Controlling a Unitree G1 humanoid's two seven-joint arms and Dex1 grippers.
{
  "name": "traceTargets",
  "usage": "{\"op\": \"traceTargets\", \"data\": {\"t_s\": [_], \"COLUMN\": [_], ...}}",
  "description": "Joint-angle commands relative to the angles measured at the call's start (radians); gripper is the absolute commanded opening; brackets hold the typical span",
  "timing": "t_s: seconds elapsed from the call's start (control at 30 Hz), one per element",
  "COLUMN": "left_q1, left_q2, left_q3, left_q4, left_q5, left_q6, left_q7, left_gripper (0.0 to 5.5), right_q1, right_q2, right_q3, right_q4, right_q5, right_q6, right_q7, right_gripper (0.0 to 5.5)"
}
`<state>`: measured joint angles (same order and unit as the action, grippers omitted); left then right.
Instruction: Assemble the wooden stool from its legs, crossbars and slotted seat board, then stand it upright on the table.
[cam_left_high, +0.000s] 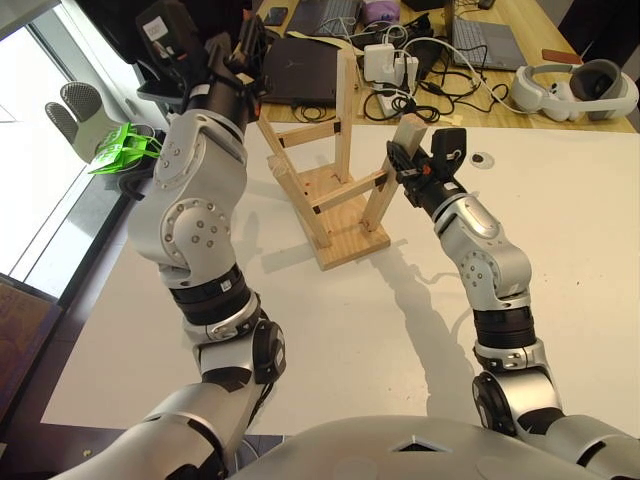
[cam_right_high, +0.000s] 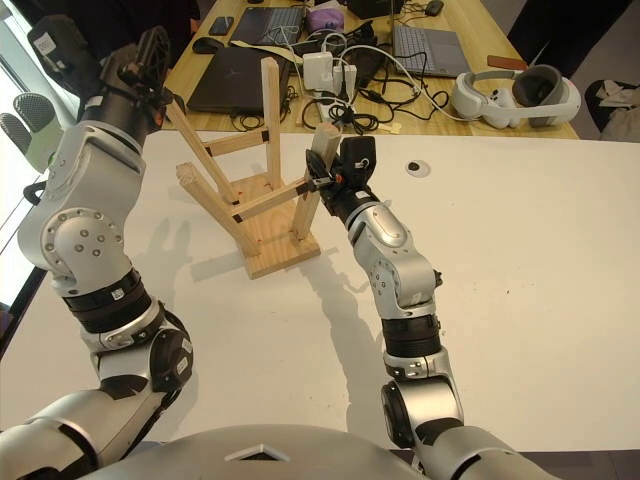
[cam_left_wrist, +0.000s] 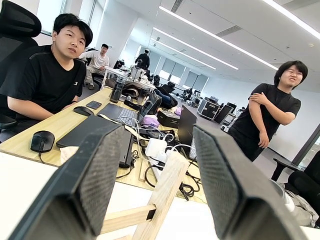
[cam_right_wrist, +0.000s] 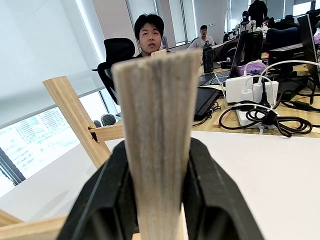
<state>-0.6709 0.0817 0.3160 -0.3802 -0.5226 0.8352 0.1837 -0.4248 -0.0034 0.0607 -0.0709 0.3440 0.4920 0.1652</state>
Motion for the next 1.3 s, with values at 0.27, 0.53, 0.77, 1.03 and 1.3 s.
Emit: {"op": "traceTargets", "data": {"t_s": [0.27, 0.53, 0.77, 1.03, 1.3], "left_q1": [-0.018, -0.02, 0.005, -0.003, -0.005], "left_q2": [0.013, 0.005, -0.017, -0.015, -0.007], "left_q3": [-0.006, -0.007, -0.008, 0.006, 0.014], "left_q4": [0.011, 0.01, -0.012, -0.006, -0.003], "left_q5": [0.001, 0.003, 0.001, -0.006, -0.006], "left_q6": [-0.007, -0.009, -0.008, -0.006, -0.002], "left_q7": [-0.011, -0.009, 0.006, 0.016, 0.013], "left_gripper": [2.49, 2.49, 2.49, 2.49, 2.49], "right_q1": [-0.018, -0.009, -0.012, -0.031, -0.032], "right_q2": [0.017, 0.022, 0.018, 0.025, 0.033], "right_q3": [-0.005, 0.001, 0.001, -0.001, 0.002], "right_q4": [-0.003, -0.009, -0.006, 0.003, 0.001], "right_q5": [-0.023, -0.024, -0.022, -0.022, -0.023], "right_q6": [-0.008, 0.002, 0.009, 0.014, 0.015], "right_q7": [0.002, 0.006, 0.012, 0.007, 0.002], "right_gripper": [0.99, 0.99, 0.99, 0.99, 0.99]}}
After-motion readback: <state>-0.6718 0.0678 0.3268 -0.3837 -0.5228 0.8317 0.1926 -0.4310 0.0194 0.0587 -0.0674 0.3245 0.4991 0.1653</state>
